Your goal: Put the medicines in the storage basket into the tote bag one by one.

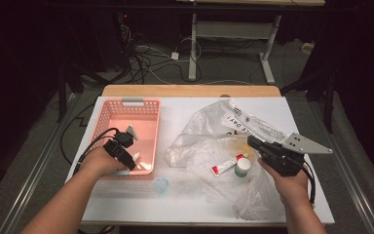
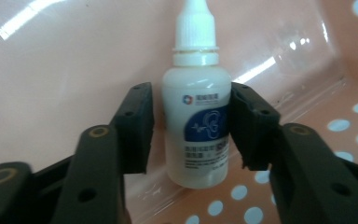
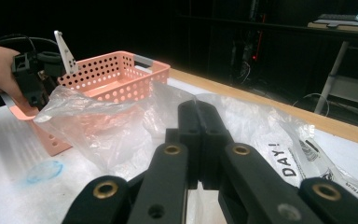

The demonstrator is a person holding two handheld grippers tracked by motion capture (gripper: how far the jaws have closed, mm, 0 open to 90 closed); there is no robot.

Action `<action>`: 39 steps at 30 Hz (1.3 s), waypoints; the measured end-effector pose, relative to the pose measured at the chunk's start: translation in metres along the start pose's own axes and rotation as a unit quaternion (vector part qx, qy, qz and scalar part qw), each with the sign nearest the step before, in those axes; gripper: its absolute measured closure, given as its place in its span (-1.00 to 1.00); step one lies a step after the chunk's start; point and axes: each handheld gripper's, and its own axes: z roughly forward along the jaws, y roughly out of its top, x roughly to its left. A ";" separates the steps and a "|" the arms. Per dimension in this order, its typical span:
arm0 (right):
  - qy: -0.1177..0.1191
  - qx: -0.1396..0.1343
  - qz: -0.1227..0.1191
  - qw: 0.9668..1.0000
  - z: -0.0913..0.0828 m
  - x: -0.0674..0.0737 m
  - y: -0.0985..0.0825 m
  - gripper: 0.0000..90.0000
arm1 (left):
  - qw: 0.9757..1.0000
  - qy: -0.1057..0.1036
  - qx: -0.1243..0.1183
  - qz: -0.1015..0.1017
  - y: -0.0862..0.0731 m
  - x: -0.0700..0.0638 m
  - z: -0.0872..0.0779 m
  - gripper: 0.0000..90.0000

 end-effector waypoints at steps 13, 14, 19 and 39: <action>-0.002 -0.002 0.001 1.000 -0.002 0.000 0.001 1.00 | 0.995 0.032 -0.092 0.022 -0.012 -0.008 -0.013 0.29; -0.002 -0.001 -0.001 1.000 -0.002 0.000 0.001 1.00 | 0.994 0.033 -0.102 0.026 -0.014 -0.009 -0.014 0.29; -0.002 -0.002 0.000 1.000 -0.002 0.000 0.001 1.00 | 0.985 0.029 -0.168 0.025 -0.025 -0.011 -0.022 0.29; -0.005 -0.007 0.000 1.000 -0.004 0.000 0.001 1.00 | 0.905 -0.009 -0.420 0.065 -0.065 -0.061 -0.045 0.29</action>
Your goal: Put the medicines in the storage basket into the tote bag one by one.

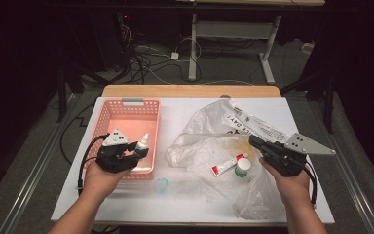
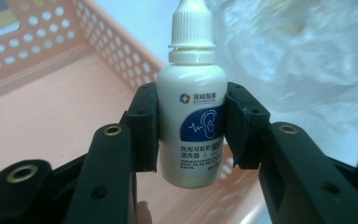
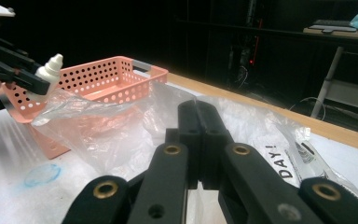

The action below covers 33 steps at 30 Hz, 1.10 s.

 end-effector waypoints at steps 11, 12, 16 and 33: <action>0.001 -0.002 -0.003 1.000 0.000 0.000 0.000 1.00 | 0.998 -0.045 -0.037 0.026 0.002 -0.042 0.005 0.29; 0.001 -0.003 -0.003 1.000 0.000 0.000 0.000 1.00 | 0.998 -0.048 -0.037 0.029 0.003 -0.045 0.006 0.29; 0.002 -0.003 -0.003 1.000 0.000 0.001 0.001 1.00 | 0.997 -0.063 -0.038 0.037 0.005 -0.058 0.016 0.29; 0.002 -0.006 -0.003 1.000 -0.002 0.001 0.002 1.00 | 0.990 -0.112 -0.045 0.073 0.022 -0.105 0.045 0.29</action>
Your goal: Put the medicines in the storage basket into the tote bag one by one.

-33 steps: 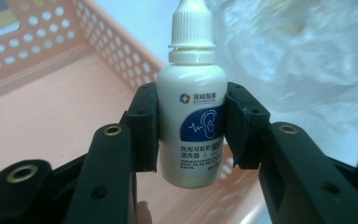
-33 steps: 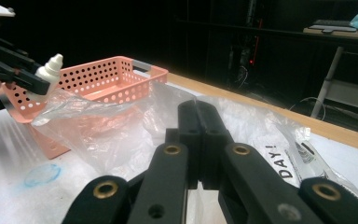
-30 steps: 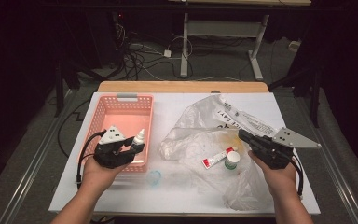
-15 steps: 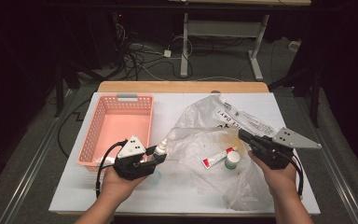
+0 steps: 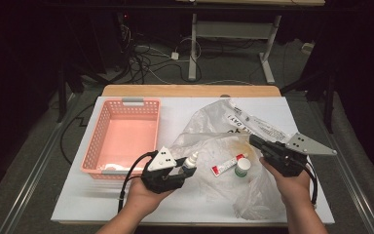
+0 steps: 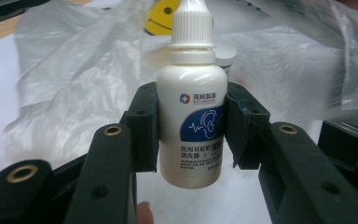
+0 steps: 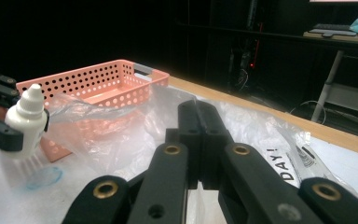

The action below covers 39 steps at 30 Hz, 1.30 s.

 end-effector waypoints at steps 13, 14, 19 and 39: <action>0.002 0.000 -0.001 1.000 0.001 0.001 0.000 1.00 | 0.999 -0.034 -0.001 0.015 0.010 -0.026 0.028 0.29; 0.001 0.000 0.000 1.000 0.001 0.001 0.000 1.00 | 0.999 -0.033 0.000 0.016 0.010 -0.027 0.031 0.29; 0.002 -0.001 -0.001 1.000 0.001 0.001 0.000 1.00 | 1.000 -0.019 0.011 0.008 0.014 -0.027 0.052 0.29; 0.008 0.000 -0.004 1.000 0.002 0.004 0.001 1.00 | 0.998 0.060 0.035 0.003 0.029 -0.005 0.144 0.28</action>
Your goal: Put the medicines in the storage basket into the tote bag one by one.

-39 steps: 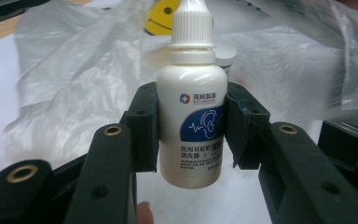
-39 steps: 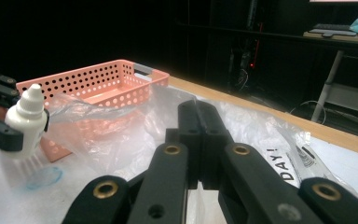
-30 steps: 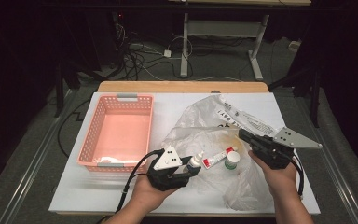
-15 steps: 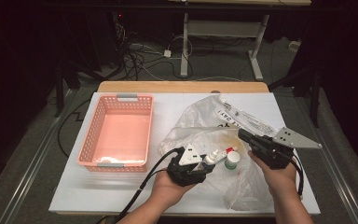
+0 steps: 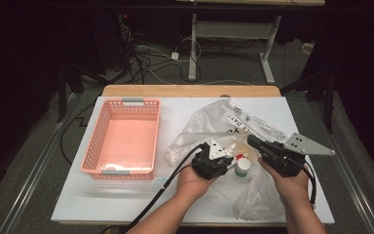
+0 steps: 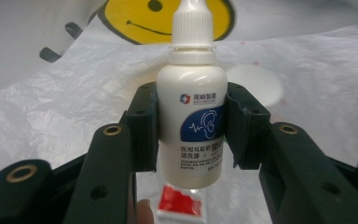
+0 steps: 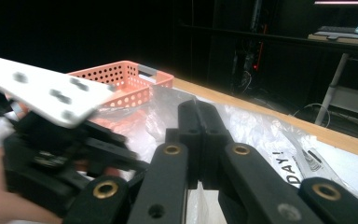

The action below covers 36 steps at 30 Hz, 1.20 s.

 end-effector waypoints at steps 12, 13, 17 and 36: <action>0.001 0.001 0.005 1.000 0.003 -0.002 -0.003 1.00 | 0.999 0.024 0.026 -0.031 0.001 0.018 0.036 0.17; 0.002 0.001 0.005 1.000 0.003 -0.003 -0.003 1.00 | 0.999 0.027 0.024 -0.027 0.001 0.017 0.035 0.10; 0.000 0.003 0.005 1.000 0.003 -0.003 -0.004 1.00 | 0.999 0.023 0.004 -0.031 0.004 0.012 0.021 -0.05; -0.002 0.003 0.005 1.000 0.000 -0.001 -0.002 1.00 | 0.998 -0.051 0.032 -0.010 -0.078 -0.012 -0.075 -0.38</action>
